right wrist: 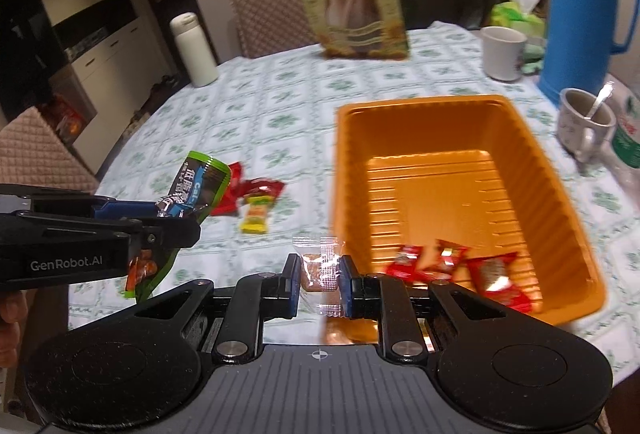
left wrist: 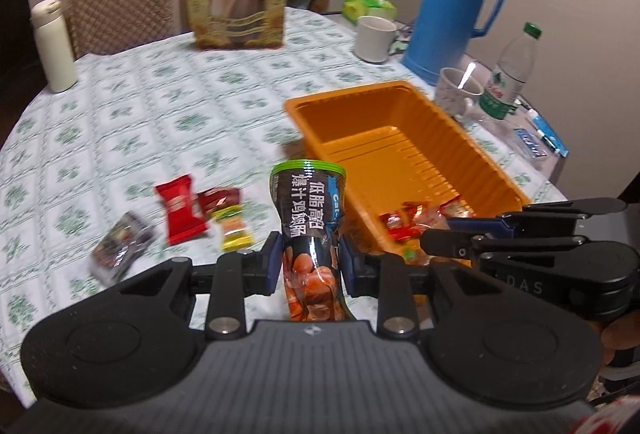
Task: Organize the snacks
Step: 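Carry the snack tube and brown candy over the orange tray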
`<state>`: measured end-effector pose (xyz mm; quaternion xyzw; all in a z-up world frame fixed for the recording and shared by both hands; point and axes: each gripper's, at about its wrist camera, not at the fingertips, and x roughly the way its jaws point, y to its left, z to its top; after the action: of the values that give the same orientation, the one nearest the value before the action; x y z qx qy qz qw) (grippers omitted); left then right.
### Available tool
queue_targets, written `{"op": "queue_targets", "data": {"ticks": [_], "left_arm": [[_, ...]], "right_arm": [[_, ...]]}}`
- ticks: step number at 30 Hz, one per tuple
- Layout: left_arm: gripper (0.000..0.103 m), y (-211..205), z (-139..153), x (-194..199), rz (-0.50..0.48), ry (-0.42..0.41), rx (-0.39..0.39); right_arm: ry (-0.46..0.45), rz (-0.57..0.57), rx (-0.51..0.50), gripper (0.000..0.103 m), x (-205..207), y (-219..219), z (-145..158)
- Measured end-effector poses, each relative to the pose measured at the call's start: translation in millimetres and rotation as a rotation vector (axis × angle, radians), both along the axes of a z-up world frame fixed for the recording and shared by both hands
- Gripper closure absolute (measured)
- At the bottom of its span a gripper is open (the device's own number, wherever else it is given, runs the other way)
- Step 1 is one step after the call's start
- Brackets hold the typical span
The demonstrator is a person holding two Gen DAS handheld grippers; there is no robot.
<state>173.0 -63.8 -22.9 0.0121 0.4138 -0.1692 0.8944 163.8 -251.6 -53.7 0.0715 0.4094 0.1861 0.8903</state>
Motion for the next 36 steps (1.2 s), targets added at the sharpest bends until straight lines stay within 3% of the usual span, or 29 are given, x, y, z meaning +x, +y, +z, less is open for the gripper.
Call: {"op": "queue_targets", "data": {"ticks": [15,36], "left_arm": [[0.076,-67,4,14,-0.035,-0.022,-0.030],[0.076,-120,-21,68,0.008,0.002,-0.004]], "right_arm": [[-0.025,-0.047,-0.013,0.082,6,-60,2],[-0.022,-0.044,-0.030,0.082,61,-103,-24]]}}
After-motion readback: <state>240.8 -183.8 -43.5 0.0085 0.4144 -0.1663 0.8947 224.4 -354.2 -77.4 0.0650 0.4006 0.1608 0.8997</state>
